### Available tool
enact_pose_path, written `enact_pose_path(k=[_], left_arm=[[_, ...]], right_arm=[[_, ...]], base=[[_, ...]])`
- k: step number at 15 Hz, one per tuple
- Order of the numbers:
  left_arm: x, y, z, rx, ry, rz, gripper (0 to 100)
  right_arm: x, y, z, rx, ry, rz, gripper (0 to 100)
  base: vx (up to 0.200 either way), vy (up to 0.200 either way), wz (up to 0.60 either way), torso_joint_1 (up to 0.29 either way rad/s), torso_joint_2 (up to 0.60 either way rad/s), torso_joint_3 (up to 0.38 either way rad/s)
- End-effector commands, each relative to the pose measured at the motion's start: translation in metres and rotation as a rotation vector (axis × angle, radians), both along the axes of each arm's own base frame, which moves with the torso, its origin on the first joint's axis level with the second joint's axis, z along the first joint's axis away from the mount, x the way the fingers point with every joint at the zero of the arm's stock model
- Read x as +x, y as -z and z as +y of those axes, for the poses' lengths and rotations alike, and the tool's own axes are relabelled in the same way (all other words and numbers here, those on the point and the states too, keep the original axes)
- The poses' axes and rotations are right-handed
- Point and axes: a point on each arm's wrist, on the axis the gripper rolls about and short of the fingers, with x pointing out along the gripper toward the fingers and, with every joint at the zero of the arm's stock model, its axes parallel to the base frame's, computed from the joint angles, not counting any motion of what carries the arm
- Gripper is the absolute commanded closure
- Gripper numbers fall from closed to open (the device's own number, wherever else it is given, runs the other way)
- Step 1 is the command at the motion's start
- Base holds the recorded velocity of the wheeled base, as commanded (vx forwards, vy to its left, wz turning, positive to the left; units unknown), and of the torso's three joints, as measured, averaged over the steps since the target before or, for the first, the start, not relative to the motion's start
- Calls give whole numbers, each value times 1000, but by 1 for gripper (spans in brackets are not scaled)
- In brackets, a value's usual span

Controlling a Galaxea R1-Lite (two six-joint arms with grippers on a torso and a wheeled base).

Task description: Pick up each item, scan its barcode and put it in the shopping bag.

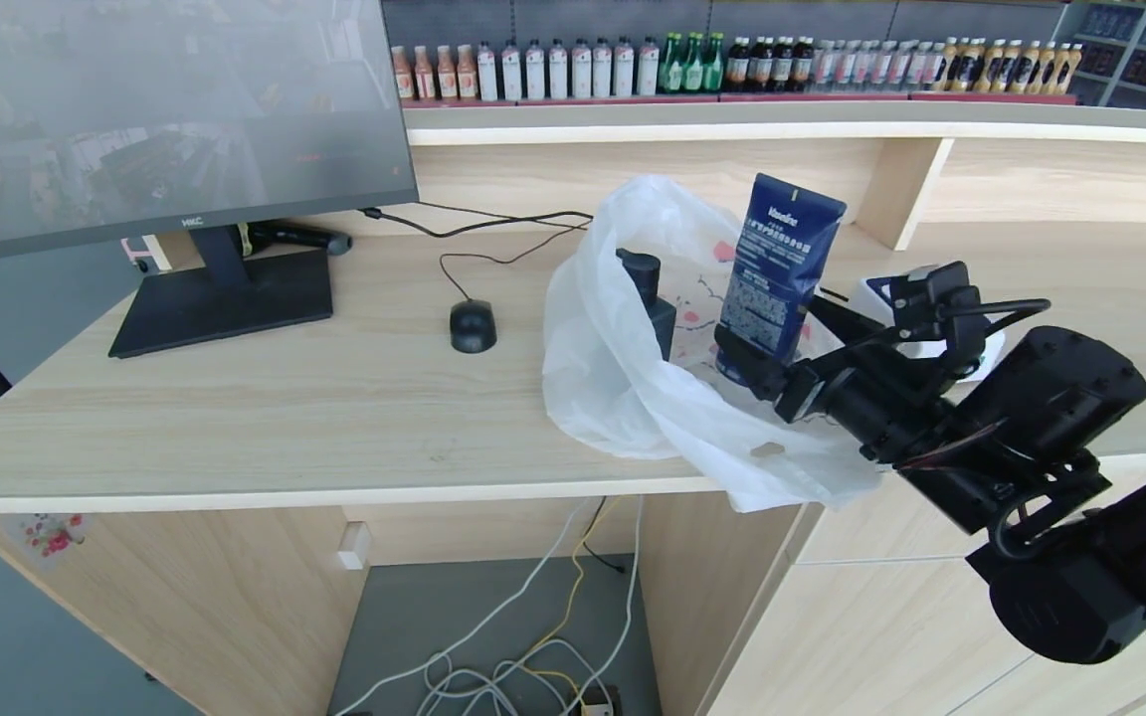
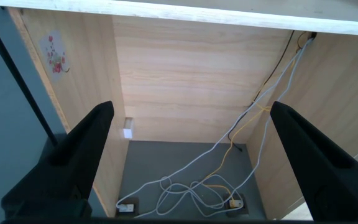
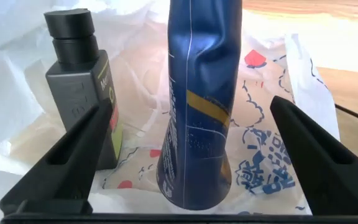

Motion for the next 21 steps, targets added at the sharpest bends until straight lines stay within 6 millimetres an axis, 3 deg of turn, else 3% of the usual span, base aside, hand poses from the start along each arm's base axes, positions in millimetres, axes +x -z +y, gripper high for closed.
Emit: enact_pose_path(k=[1, 5, 8, 12, 14, 16, 21], left_arm=[[0, 0, 0, 0, 1, 0, 0], [0, 0, 0, 0, 1, 0, 0], [0, 0, 0, 0, -1, 0, 0], [0, 0, 0, 0, 1, 0, 0], [0, 0, 0, 0, 1, 0, 0], [0, 0, 0, 0, -1, 0, 0], [0, 0, 0, 0, -1, 0, 0]], right_arm=[[-23, -21, -9, 21, -2, -56, 0], [-72, -56, -29, 73, -5, -168, 0], [-120, -67, -48, 97, -6, -225, 0], [-199, -49, -81, 123, -12, -266, 0], [-228, -38, -93, 160, -16, -285, 0], [-242, -37, -99, 184, -9, -319, 0], [-257, -36, -105, 205, 13, -340, 0]], base=[[0, 0, 0, 0, 0, 0], [0, 0, 0, 0, 0, 0], [0, 0, 0, 0, 0, 0], [0, 0, 0, 0, 0, 0], [0, 0, 0, 0, 0, 0], [0, 0, 0, 0, 0, 0], [0, 0, 0, 0, 0, 0]])
